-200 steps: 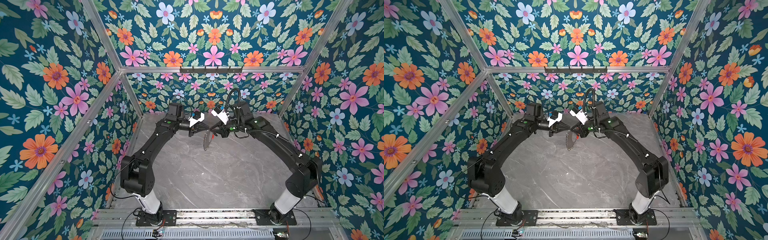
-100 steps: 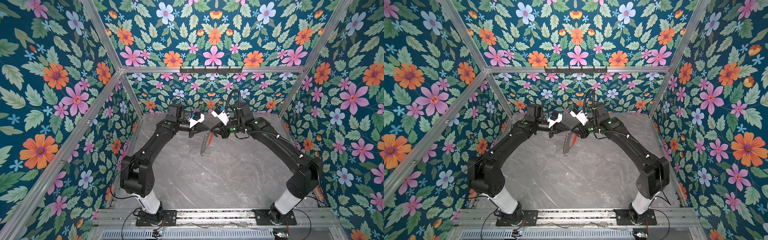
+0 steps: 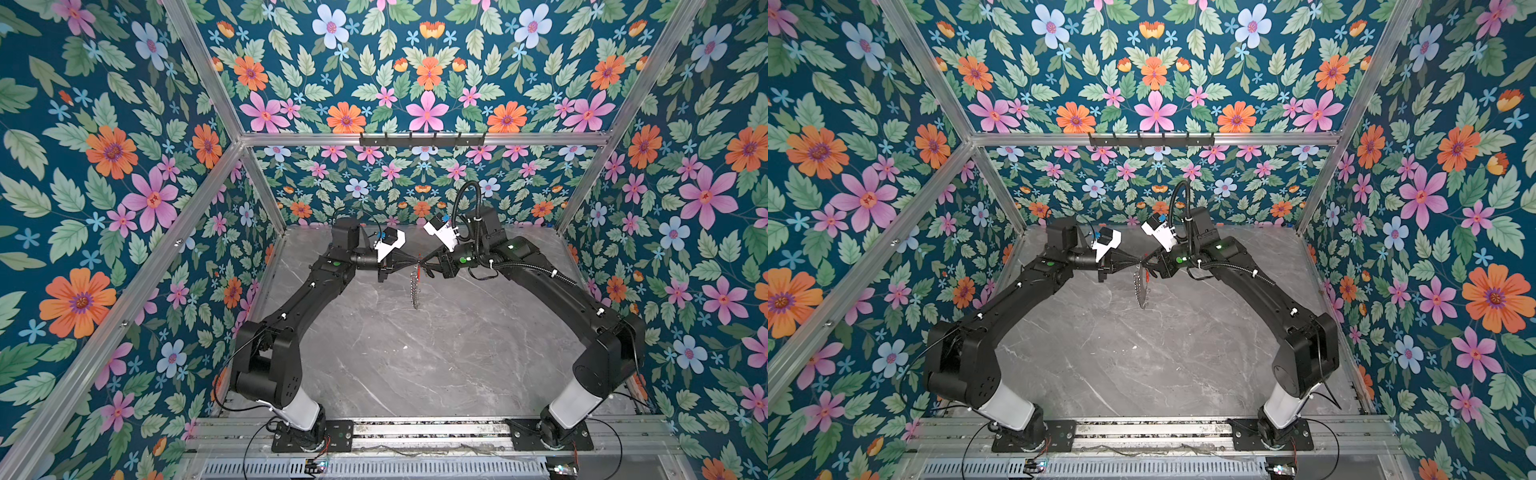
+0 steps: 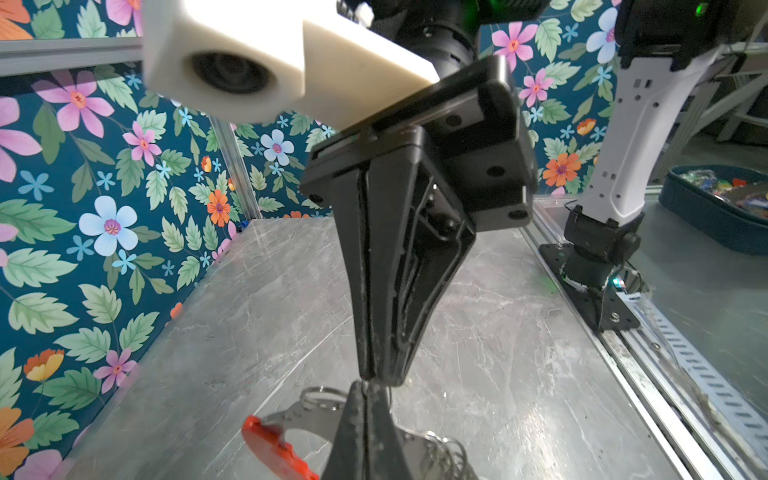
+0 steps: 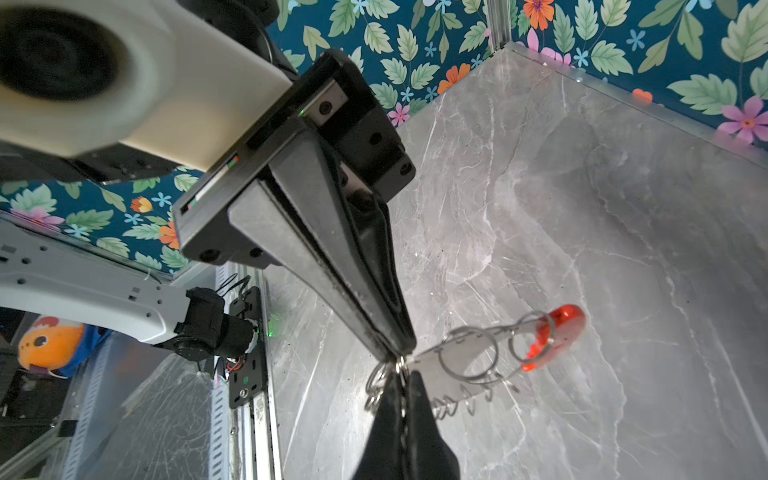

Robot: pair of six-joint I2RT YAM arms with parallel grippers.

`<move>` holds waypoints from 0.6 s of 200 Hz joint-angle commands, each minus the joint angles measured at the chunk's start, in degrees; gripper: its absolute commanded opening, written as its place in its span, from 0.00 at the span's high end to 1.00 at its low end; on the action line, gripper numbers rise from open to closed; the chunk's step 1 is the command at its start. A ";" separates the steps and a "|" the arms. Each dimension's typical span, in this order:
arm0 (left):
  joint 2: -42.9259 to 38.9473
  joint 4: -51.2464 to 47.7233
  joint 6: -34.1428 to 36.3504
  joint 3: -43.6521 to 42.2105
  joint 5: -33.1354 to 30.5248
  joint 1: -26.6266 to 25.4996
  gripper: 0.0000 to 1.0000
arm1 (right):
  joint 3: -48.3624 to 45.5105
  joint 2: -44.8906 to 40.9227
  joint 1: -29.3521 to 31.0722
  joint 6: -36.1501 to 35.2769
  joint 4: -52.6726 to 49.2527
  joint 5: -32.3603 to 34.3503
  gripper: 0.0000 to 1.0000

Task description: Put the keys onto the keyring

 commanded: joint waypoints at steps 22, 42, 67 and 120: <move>0.12 13.86 -13.84 -0.59 -2.10 -0.10 1.00 | -3.20 -0.61 -1.36 7.36 11.12 -6.46 0.91; 0.14 13.90 -14.99 -0.59 -2.89 -0.09 1.00 | -4.41 -2.99 -2.49 9.79 13.51 -8.81 0.75; 0.04 14.47 -16.27 -0.60 -3.42 -0.14 1.00 | -5.71 -3.43 -3.79 12.38 16.42 -11.36 0.70; -0.43 17.19 -17.36 -1.64 -2.78 -0.09 1.00 | -5.64 -3.19 -4.40 12.72 16.83 -11.83 0.66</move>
